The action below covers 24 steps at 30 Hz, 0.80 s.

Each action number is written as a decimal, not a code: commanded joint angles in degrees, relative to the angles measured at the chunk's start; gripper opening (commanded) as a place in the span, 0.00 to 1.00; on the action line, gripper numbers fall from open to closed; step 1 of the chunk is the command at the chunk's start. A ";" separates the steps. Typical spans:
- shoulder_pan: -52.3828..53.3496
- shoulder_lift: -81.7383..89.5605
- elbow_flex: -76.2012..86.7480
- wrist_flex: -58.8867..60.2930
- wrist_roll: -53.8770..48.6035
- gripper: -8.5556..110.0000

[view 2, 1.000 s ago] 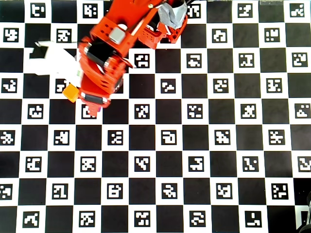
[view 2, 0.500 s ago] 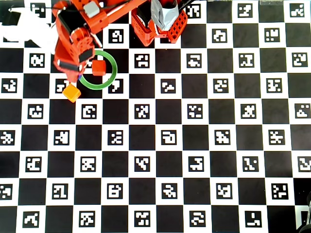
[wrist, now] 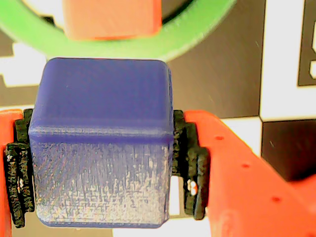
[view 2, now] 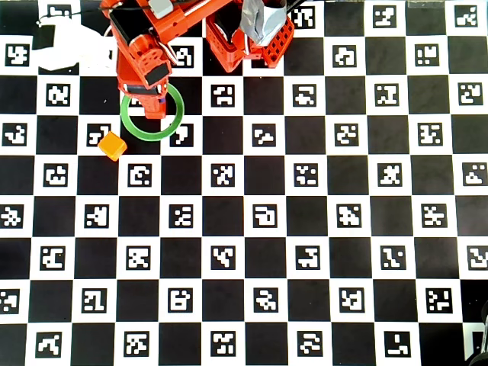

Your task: Grab the red cube then put it in the green circle then put the blue cube on top and finally the orange cube on top

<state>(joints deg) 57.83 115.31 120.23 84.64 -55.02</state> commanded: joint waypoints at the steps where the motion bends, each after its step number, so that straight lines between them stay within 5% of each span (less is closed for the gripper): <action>1: -0.62 2.99 0.79 -4.04 -0.35 0.18; 24: 0.97 2.64 10.72 -14.68 -1.32 0.18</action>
<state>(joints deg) 58.18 115.31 131.22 71.02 -55.72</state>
